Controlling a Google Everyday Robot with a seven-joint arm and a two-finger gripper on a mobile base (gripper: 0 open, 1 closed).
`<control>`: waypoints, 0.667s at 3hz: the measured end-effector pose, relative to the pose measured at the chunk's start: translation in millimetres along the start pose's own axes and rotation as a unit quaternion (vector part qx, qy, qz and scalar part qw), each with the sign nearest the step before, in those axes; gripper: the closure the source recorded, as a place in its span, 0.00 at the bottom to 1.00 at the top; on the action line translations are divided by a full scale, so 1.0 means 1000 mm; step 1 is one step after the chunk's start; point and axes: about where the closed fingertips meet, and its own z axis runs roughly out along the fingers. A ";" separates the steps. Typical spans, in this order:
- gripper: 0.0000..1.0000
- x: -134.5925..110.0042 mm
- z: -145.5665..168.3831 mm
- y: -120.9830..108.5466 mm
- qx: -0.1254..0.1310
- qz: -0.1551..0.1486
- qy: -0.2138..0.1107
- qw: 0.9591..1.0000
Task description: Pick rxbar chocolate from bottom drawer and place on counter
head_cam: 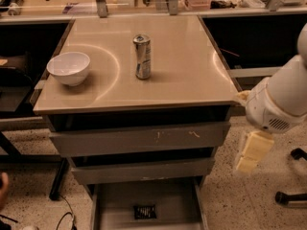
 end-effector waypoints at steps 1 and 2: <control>0.00 0.011 0.066 0.016 -0.044 0.019 -0.008 0.999; 0.00 0.011 0.066 0.016 -0.044 0.019 -0.008 0.999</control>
Offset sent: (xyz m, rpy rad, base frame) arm -0.0032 0.0095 -0.0553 0.0342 0.0705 -0.0055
